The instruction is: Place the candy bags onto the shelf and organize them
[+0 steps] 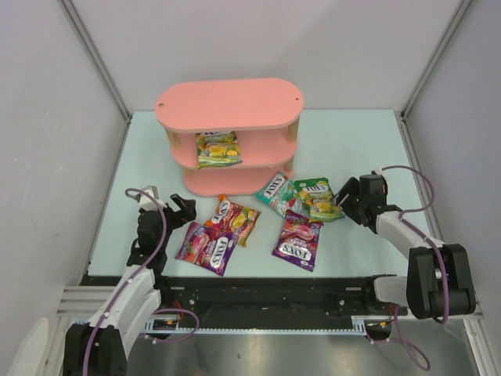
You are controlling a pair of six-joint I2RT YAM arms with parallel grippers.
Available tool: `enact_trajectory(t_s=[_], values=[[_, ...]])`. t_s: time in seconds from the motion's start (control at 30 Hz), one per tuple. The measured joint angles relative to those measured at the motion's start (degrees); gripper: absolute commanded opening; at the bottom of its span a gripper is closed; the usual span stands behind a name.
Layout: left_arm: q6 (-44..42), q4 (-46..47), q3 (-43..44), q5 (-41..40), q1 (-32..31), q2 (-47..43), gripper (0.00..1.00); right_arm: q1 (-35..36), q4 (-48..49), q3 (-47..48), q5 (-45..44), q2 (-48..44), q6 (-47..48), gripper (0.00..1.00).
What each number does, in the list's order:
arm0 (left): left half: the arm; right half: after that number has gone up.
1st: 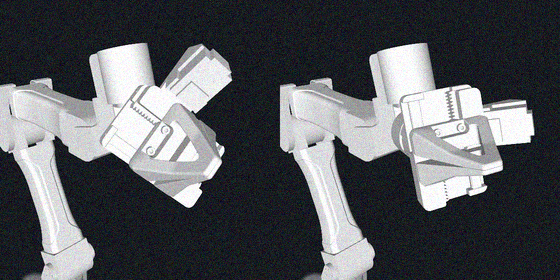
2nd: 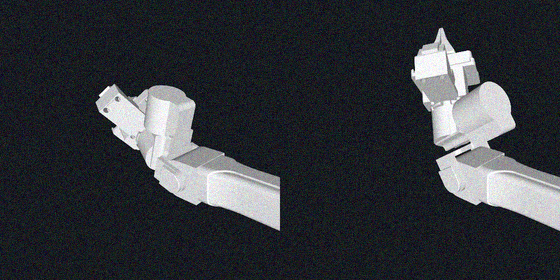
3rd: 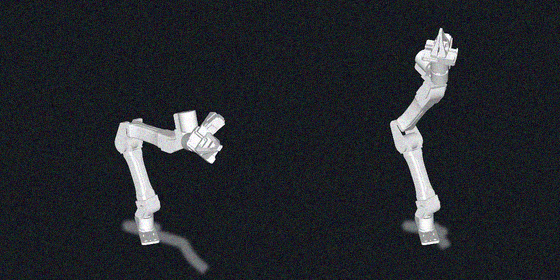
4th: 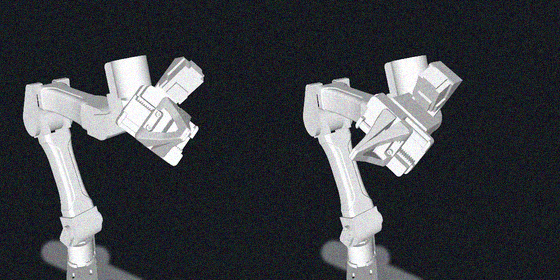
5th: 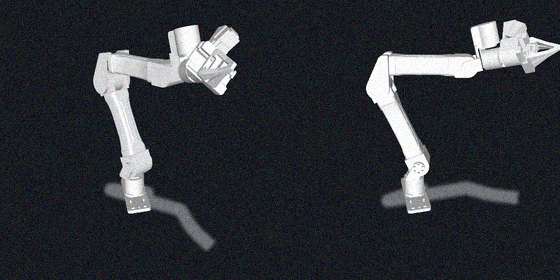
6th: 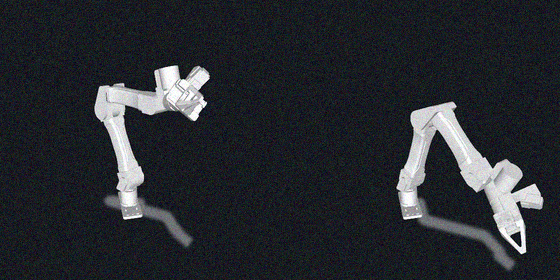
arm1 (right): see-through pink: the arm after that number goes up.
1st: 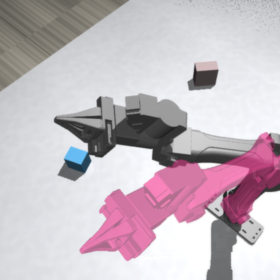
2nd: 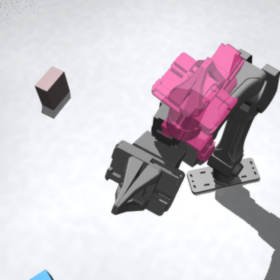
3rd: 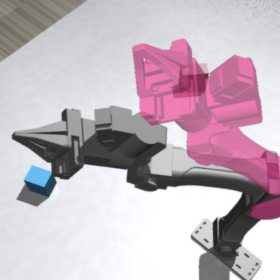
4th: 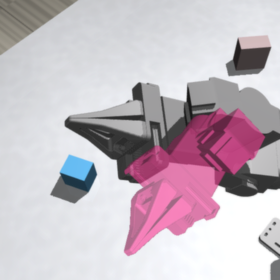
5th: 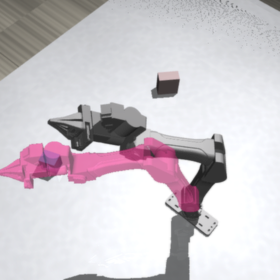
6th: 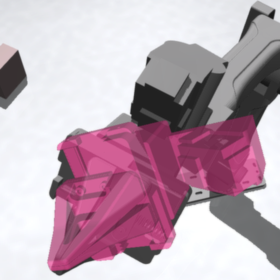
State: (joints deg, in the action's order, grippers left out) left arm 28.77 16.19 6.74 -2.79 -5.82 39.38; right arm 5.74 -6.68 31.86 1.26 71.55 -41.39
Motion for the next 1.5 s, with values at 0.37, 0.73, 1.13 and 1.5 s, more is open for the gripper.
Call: enact_trajectory(t_s=[0.37, 0.73, 1.13, 1.5], values=[[0.2, 0.0, 0.0, 0.0, 0.0, 0.5, 1.0, -1.9, 9.6, -0.8, 5.7, 5.2, 4.2, 0.77], [0.2, 0.0, 0.0, 0.0, 0.0, 0.5, 1.0, -3.1, 18.4, -2.6, 14.4, 10.2, 5.4, 0.67], [0.2, 0.0, 0.0, 0.0, 0.0, 0.8, 1.0, -0.6, 16.5, -7.1, 17.8, 4.4, 5.5, 0.48], [0.2, 0.0, 0.0, 0.0, 0.0, 0.8, 1.0, -1.2, 20.9, -7.4, 20.7, 9.5, 5.3, 0.0]])
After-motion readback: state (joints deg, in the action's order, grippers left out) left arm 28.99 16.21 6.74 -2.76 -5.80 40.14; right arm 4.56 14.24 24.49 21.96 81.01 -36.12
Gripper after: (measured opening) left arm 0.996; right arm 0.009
